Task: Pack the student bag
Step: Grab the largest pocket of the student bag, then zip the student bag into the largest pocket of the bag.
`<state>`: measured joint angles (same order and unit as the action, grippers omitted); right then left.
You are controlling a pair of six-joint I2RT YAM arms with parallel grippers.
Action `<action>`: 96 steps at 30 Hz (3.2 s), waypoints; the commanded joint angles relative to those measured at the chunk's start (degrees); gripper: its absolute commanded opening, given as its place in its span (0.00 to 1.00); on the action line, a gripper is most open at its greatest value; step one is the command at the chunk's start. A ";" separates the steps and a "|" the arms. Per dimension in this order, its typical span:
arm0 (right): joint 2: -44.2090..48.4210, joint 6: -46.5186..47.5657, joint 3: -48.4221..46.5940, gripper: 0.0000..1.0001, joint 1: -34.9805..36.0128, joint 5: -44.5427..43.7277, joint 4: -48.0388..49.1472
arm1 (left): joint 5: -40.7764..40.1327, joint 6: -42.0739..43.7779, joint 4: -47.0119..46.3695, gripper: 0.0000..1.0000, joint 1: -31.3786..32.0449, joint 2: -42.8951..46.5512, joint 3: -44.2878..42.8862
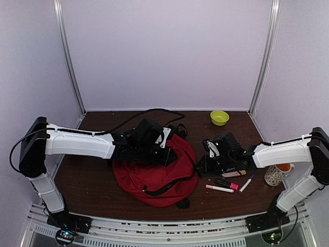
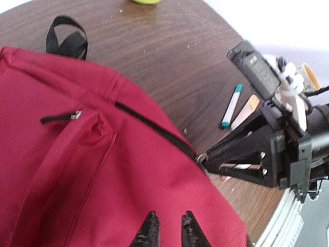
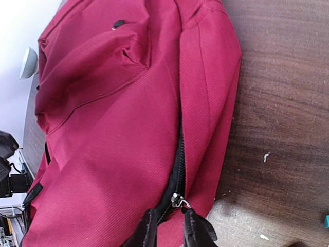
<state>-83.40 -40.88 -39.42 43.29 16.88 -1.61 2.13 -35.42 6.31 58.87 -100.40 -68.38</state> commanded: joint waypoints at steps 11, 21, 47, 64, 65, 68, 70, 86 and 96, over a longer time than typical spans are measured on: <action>3.16 7.61 5.95 0.36 -2.39 -0.48 2.05 | 0.91 0.17 2.26 0.23 -1.44 -4.86 -10.63; 0.29 8.81 10.02 0.47 -2.51 9.96 11.40 | 2.39 0.94 1.46 0.23 -2.18 -5.06 -10.54; 0.37 10.98 7.22 0.00 -2.73 10.34 8.13 | 9.92 -1.81 17.12 0.52 -3.06 -26.36 -35.06; 5.49 13.03 5.39 0.00 1.70 10.93 0.66 | 10.97 -3.20 22.26 0.19 -2.97 -35.95 -42.71; 5.97 13.22 5.10 0.00 2.43 10.89 -0.29 | 10.60 -3.25 22.17 0.12 -2.97 -35.86 -42.67; 8.24 13.45 4.33 0.00 5.27 11.06 -2.91 | 9.86 -3.59 21.35 0.00 -2.98 -35.02 -41.40; 9.76 13.86 3.40 0.00 7.38 10.85 -5.59 | 9.44 -4.17 20.30 0.00 -2.97 -33.98 -39.68; 14.39 12.69 -0.90 0.00 16.30 9.53 -12.29 | 8.18 -3.78 14.41 0.38 -2.97 -28.23 -30.28; 16.49 11.85 0.81 0.00 18.35 7.22 -12.61 | 11.73 -2.57 16.57 0.83 -0.16 -28.99 -33.76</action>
<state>-69.25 -28.73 -39.13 60.97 25.32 -13.74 12.56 -38.87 21.30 56.95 -128.27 -99.24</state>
